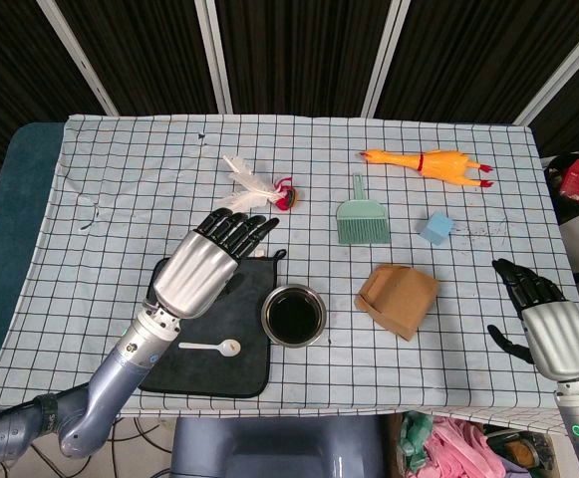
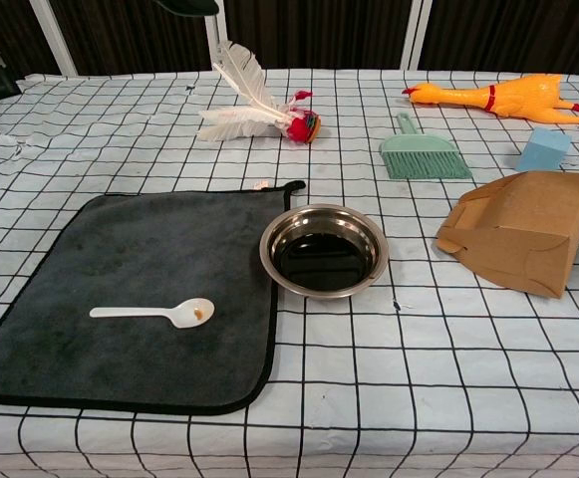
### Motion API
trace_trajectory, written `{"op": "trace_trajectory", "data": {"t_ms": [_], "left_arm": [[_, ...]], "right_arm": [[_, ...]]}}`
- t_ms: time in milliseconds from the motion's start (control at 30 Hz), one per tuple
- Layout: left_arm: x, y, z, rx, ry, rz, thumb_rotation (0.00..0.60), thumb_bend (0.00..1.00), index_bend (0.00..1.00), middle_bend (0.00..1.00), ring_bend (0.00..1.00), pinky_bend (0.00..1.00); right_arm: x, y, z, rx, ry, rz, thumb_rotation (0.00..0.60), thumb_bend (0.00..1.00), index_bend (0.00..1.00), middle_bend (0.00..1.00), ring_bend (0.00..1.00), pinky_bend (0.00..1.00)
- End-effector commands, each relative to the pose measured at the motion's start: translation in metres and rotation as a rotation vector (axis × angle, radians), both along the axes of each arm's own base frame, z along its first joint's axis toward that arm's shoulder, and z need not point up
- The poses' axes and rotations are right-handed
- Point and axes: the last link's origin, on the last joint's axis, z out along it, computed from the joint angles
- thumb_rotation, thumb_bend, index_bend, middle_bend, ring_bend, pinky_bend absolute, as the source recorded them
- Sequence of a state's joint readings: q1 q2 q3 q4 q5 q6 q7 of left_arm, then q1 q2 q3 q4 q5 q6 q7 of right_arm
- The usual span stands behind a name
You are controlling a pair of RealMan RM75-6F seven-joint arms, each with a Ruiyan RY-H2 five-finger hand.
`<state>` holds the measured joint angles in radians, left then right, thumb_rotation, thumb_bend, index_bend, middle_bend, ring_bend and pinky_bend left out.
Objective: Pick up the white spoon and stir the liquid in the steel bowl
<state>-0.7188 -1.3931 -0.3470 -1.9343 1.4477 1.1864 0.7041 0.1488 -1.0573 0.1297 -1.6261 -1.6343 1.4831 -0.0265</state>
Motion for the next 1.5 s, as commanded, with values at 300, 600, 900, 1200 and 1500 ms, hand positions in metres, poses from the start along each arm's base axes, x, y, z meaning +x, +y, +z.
{"op": "trace_trajectory", "data": {"t_ms": [300,600,900,1200,1500], "left_arm": [[-0.013,-0.005,0.017,0.039,0.012,-0.005,0.6,0.16,0.13,0.22,0.22,0.25],[-0.048,-0.019,0.032,0.07,0.031,0.034,0.6,0.16,0.14,0.22,0.22,0.26],[-0.118,-0.046,0.051,0.065,0.101,0.247,0.6,0.17,0.17,0.26,0.22,0.24],[-0.179,-0.08,0.01,-0.098,0.192,0.451,0.6,0.17,0.19,0.35,0.27,0.24],[-0.191,-0.096,-0.035,-0.257,0.212,0.529,0.6,0.2,0.23,0.54,0.55,0.51]], "right_arm": [[0.0,0.0,-0.002,0.005,0.002,-0.006,0.6,0.2,0.0,0.09,0.14,0.26],[0.002,0.018,0.0,0.003,0.026,-0.006,0.6,0.2,0.0,0.1,0.14,0.26],[-0.014,0.07,0.003,0.008,0.038,-0.156,0.6,0.2,0.0,0.1,0.14,0.25],[-0.024,0.096,-0.003,-0.027,0.044,-0.191,0.6,0.2,0.0,0.1,0.14,0.25],[-0.033,0.095,0.003,-0.062,0.036,-0.213,0.6,0.2,0.0,0.09,0.14,0.26]]}}
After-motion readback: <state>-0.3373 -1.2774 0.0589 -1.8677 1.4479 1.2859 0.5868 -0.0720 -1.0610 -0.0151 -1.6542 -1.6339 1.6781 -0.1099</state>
